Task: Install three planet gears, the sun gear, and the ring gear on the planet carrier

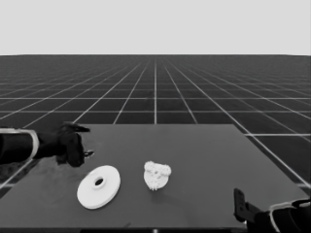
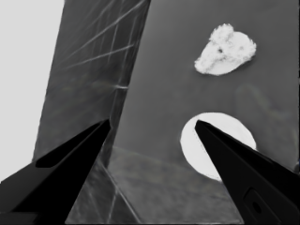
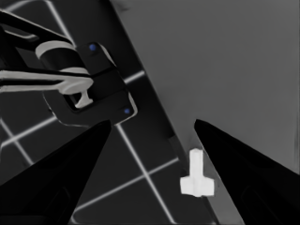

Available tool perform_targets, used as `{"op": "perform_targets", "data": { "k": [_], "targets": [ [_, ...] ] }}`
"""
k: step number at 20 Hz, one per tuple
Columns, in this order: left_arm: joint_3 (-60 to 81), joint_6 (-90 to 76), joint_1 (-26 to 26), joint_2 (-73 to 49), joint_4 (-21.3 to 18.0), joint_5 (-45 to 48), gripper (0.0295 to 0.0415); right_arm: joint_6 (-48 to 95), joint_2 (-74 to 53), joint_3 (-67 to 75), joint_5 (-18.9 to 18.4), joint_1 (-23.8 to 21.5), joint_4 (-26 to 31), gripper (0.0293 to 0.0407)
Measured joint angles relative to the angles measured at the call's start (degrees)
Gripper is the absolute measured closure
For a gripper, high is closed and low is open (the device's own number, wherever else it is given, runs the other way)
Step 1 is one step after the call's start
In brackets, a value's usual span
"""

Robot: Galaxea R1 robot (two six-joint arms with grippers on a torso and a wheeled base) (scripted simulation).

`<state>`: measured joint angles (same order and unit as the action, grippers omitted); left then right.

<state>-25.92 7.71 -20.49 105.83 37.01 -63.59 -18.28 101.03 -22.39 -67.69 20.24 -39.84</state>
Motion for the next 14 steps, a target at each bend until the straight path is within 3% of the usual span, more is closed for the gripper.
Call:
{"op": "perform_targets", "data": {
  "k": [1, 2, 3, 4, 6, 9, 10, 11, 12, 14],
  "targets": [
    [-4.51, 28.4, -1.06, 10.07, -8.95, -25.0, 0.0304, 0.08, -0.1, 0.09, 0.03, 0.04, -0.05, 0.0315],
    [-13.5, 45.22, -0.59, 16.64, -23.15, -31.41, 0.0309, 0.12, -0.16, 0.15, 0.05, 0.06, -0.08, 0.0315],
    [-21.37, 52.47, 0.56, 19.32, -31.82, -30.99, 0.0316, 0.15, -0.19, 0.18, 0.06, 0.07, -0.1, 0.0315],
    [-26.86, 55.53, 1.51, 20.6, -36.71, -30.16, 0.0321, 0.16, -0.21, 0.2, 0.06, 0.08, -0.11, 0.0315],
    [-32.83, 57.45, 2.54, 21.84, -41.18, -29.36, 0.0325, 0.18, -0.23, 0.22, 0.07, 0.08, -0.12, 0.0315],
    [-35.87, 57.8, 3.03, 22.47, -43.03, -29.12, 0.0326, 0.18, -0.24, 0.22, 0.07, 0.08, -0.13, 0.0315],
    [-34.3, 58.51, 12.61, 21.74, -32.79, -24.47, 0.0326, 0.18, -0.24, 0.22, 0.07, 0.09, -0.13, 0.0315],
    [-35.79, 58.13, 20.75, 22.33, -26.44, -21.73, 0.0326, 0.18, -0.24, 0.22, 0.07, 0.08, -0.13, 0.0315],
    [-38.15, 57.33, 25.17, 23.32, -23.04, -19.94, 0.0326, 0.18, -0.24, 0.22, 0.07, 0.08, -0.13, 0.0315],
    [-41.26, 56.26, 28.78, 24.67, -20.31, -18.04, 0.0326, 0.18, -0.24, 0.22, 0.07, 0.08, -0.13, 0.0315]
  ]
}}
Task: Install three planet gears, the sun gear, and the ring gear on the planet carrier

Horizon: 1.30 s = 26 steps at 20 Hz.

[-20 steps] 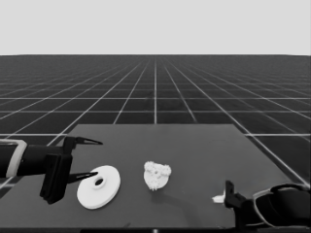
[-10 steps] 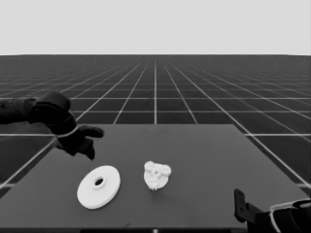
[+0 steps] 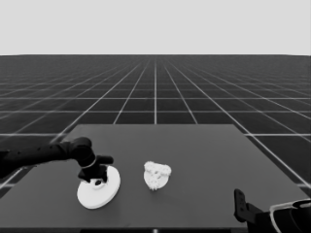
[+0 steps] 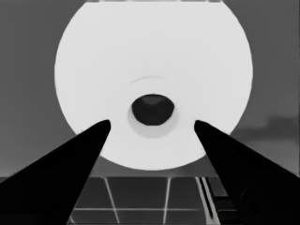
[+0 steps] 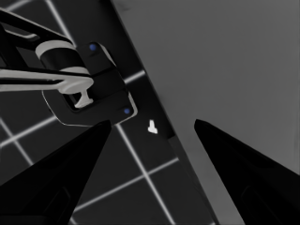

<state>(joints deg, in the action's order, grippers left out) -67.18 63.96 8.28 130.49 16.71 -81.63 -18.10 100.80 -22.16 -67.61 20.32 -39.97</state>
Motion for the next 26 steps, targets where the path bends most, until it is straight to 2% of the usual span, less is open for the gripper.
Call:
{"op": "perform_targets", "data": {
  "k": [5, 6, 15, 16, 17, 18, 19, 21, 25, 26],
  "targets": [
    [-1.77, -0.61, 1.51, 0.76, 1.17, 1.02, 0.0326, 0.0, 0.0, 0.0, 0.0, 0.0, 0.0, 0.0315],
    [-1.82, -0.63, 1.55, 0.79, 1.21, 1.05, 0.0361, 0.0, 0.0, 0.0, 0.0, 0.0, 0.0, 0.0315],
    [-1.89, -0.65, 1.53, 0.82, 1.24, 1.09, 0.0362, 0.0, 0.0, 0.0, 0.0, 0.0, 0.0, 0.0315],
    [5.42, 1.89, -5.97, -2.31, -7.13, -4.62, 0.0362, 0.0, 0.0, 0.0, 0.0, 0.0, 0.0, 0.0315],
    [7.43, 2.69, -14.21, -3.22, -13.61, -7.38, 0.0362, 0.0, 0.0, 0.0, 0.0, 0.0, 0.0, 0.0315],
    [7.04, 2.54, -19.21, -3.06, -17.69, -8.85, 0.0362, 0.0, 0.0, 0.0, 0.0, 0.0, 0.0, 0.0315],
    [6.25, 2.23, -22.02, -2.73, -20.03, -9.73, 0.0362, 0.0, 0.0, 0.0, 0.0, 0.0, 0.0, 0.0315],
    [5.15, 1.78, -24.45, -2.28, -22.11, -10.58, 0.0362, 0.0, 0.0, 0.0, 0.0, 0.0, 0.0, 0.0315],
    [4.52, 1.51, -25.43, -2.03, -23.04, -11.01, 0.0362, 0.0, 0.0, 0.0, 0.0, 0.0, 0.0, 0.0315],
    [0.98, 16.24, -24.07, 8.27, -22.33, -9.14, 0.0362, 0.0, 0.0, 0.0, 0.0, 0.0, 0.0, 0.0315]
  ]
}}
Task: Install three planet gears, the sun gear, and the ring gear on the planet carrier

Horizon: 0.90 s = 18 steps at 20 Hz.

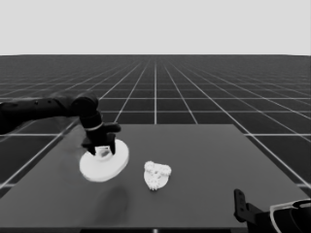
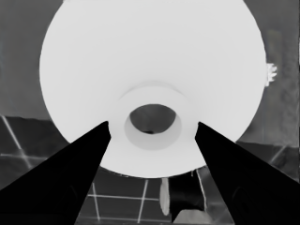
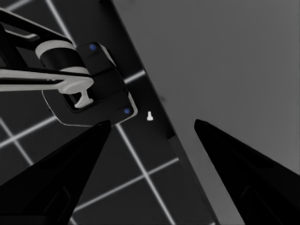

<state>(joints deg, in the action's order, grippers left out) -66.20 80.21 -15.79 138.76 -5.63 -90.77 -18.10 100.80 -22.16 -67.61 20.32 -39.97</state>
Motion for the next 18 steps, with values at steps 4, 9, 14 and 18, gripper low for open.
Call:
{"op": "perform_targets", "data": {
  "k": [4, 9, 14, 18],
  "targets": [
    [-23.74, 1.55, 1.76, 33.01, 1.67, 0.38, 0.0362, 0.0, 0.0, 0.0, 0.0, 0.0, 0.0, 0.0315],
    [-30.2, -1.16, 1.98, 37.17, 1.92, 0.19, 0.0362, 0.0, 0.0, 0.0, 0.0, 0.0, 0.0, 0.0315],
    [-34.21, -3.6, 18.6, 38.24, 18.03, 3.75, 0.0362, 0.0, 0.0, 0.0, 0.0, 0.0, 0.0, 0.0315],
    [-35.07, -4.17, 19.13, 38.6, 18.96, 4.13, 0.0362, 0.0, 0.0, 0.0, 0.0, 0.0, 0.0, 0.0315]
  ]
}}
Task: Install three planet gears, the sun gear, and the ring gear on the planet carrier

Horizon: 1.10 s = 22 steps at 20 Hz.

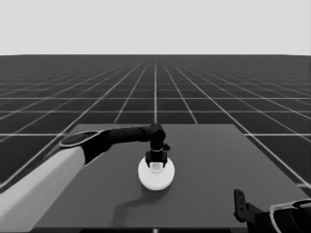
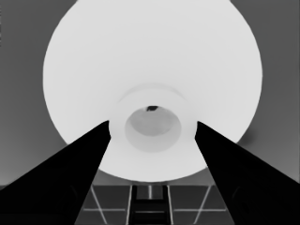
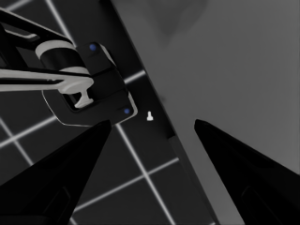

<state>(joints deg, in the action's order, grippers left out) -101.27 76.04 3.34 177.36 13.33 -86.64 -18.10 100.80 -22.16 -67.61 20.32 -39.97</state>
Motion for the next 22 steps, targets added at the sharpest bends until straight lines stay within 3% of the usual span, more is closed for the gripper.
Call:
{"op": "perform_targets", "data": {
  "k": [22],
  "targets": [
    [-0.01, -9.77, 0.05, 0.08, 0.06, -0.02, 0.0362, 0.0, 0.0, 0.0, 0.0, 0.0, 0.0, 0.0315]
  ]
}}
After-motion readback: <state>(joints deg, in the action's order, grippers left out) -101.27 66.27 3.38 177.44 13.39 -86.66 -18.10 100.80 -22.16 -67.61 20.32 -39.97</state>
